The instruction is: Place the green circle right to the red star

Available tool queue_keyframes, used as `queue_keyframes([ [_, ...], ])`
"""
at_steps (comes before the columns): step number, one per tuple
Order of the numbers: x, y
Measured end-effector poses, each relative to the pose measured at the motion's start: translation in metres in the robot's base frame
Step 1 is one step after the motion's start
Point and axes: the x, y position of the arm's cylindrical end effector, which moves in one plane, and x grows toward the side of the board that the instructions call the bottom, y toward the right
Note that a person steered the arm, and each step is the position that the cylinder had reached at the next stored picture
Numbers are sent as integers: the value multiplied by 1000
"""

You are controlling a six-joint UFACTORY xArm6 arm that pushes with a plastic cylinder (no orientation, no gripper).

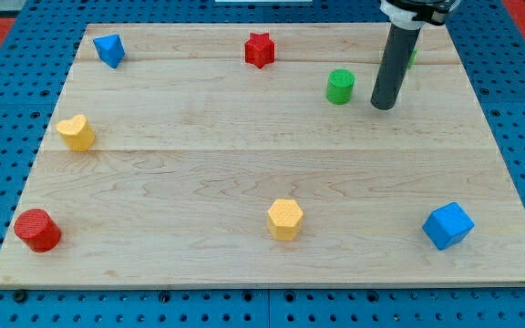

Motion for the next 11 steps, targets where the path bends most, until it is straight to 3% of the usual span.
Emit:
queue_keyframes([
  [2, -39, -70],
  [4, -35, -58],
  [6, -92, -67],
  [7, -79, -64],
  [9, -118, -8],
  [11, -124, -61],
])
